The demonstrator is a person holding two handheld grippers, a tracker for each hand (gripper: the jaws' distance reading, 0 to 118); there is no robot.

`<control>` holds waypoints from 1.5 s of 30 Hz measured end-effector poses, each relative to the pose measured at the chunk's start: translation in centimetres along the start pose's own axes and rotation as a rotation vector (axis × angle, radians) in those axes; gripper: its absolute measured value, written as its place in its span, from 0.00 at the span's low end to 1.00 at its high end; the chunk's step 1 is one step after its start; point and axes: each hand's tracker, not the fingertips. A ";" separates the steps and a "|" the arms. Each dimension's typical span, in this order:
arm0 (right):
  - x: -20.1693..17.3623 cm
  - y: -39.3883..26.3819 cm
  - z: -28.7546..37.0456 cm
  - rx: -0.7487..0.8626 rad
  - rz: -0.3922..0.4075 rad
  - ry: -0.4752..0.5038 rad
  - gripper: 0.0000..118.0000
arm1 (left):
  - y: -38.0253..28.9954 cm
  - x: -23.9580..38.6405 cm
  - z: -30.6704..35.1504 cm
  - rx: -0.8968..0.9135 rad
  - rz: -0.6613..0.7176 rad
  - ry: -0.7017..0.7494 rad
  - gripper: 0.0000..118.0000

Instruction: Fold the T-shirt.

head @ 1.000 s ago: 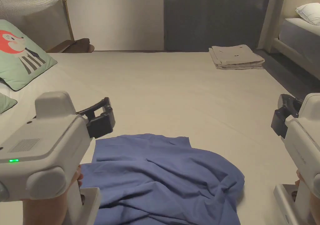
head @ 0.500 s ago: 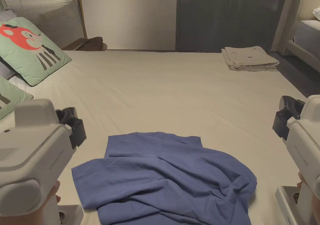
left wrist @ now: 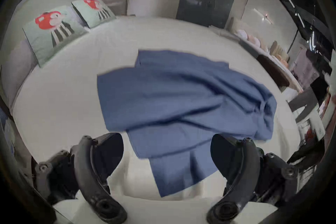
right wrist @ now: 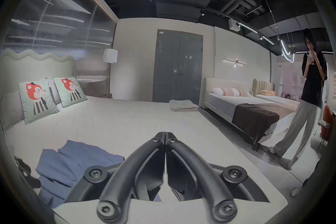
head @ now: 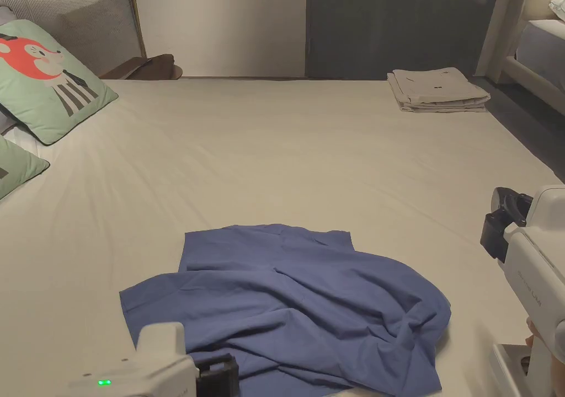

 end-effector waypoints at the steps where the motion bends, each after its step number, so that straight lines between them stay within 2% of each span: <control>1: 0.0 -0.2 -0.1 -0.008 -0.001 -0.001 0.00 | -0.6 0.3 -0.5 -0.022 -0.014 0.006 0.84; 3: 0.0 -0.7 -0.1 -0.025 0.002 -0.001 0.00 | -1.6 0.8 -1.5 -0.063 -0.040 0.007 0.79; 4: 0.0 -0.9 -0.1 -0.032 0.006 -0.001 0.00 | -2.0 1.2 -1.6 -0.065 -0.043 0.005 0.73; 5: 0.0 -1.1 -0.2 -0.040 0.008 -0.001 0.00 | -2.3 1.5 -1.8 -0.067 -0.043 0.008 0.60; 6: 0.0 -1.4 -0.3 -0.050 0.009 0.000 0.00 | -2.6 1.7 -2.0 -0.074 -0.051 0.020 0.53; 7: 0.0 -1.4 -0.2 -0.058 0.008 0.000 0.00 | -2.8 1.9 -2.2 -0.067 -0.086 0.068 0.52; 9: 0.0 -1.8 -0.3 -0.079 0.005 0.000 0.00 | -2.8 2.3 -1.8 -0.053 -0.092 0.060 0.48; 10: 0.0 -2.1 -0.4 -0.094 0.004 -0.002 0.00 | -2.8 2.3 -1.7 -0.050 -0.088 0.068 0.39; 11: 0.1 -2.4 -0.7 -0.102 0.003 -0.003 0.00 | -2.7 2.3 -1.5 -0.043 -0.090 0.073 0.14; 12: 0.3 -2.9 -1.0 -0.115 0.001 -0.003 0.05 | -2.6 2.4 -1.1 -0.031 -0.093 0.074 0.03; 14: 0.4 -3.4 -1.7 -0.184 -0.002 -0.001 0.35 | -2.4 2.3 -0.8 -0.023 -0.081 0.067 0.03; 15: 0.5 -3.7 -2.2 -0.220 -0.007 0.009 0.43 | -2.3 2.3 -0.7 -0.028 -0.081 0.062 0.03; 16: 0.6 -4.1 -2.8 -0.267 -0.005 0.017 0.43 | -2.3 2.3 -0.5 -0.025 -0.080 0.062 0.03; 17: 0.6 -4.5 -3.4 -0.308 0.000 0.016 0.76 | -2.4 2.3 -0.3 -0.020 -0.078 0.060 0.03; 18: 0.5 -5.1 -3.8 -0.334 0.004 0.021 0.88 | -2.4 2.3 -0.1 -0.020 -0.078 0.057 0.03; 19: 0.7 -5.8 -4.4 -0.366 0.007 0.033 0.89 | -2.4 2.3 0.1 -0.019 -0.075 0.051 0.03; 26: 0.0 -10.0 -7.7 -0.622 -0.040 0.092 0.88 | -2.4 2.1 0.3 -0.018 -0.061 0.042 0.03; 28: -0.4 -11.4 -8.6 -0.680 -0.042 0.117 0.83 | -2.4 2.0 0.3 -0.019 -0.060 0.042 0.03; 31: -1.0 -12.7 -9.4 -0.746 -0.082 0.178 0.51 | -2.4 1.9 0.3 -0.019 -0.057 0.041 0.03; 32: -1.2 -12.9 -9.6 -0.749 -0.113 0.215 0.34 | -2.4 1.9 0.2 -0.021 -0.054 0.041 0.03; 33: -1.3 -12.9 -9.5 -0.743 -0.137 0.238 0.23 | -2.4 1.8 0.2 -0.020 -0.052 0.039 0.03; 35: -1.7 -12.3 -9.0 -0.727 -0.113 0.227 0.12 | -2.3 1.6 0.4 -0.016 -0.047 0.036 0.03; 37: -1.5 -11.7 -8.6 -0.705 -0.090 0.248 0.09 | -2.0 1.3 0.7 -0.010 -0.042 0.034 0.03; 45: 0.8 -4.1 -5.5 -0.493 -0.177 0.271 0.08 | 2.4 0.1 4.9 0.149 -0.022 0.036 0.03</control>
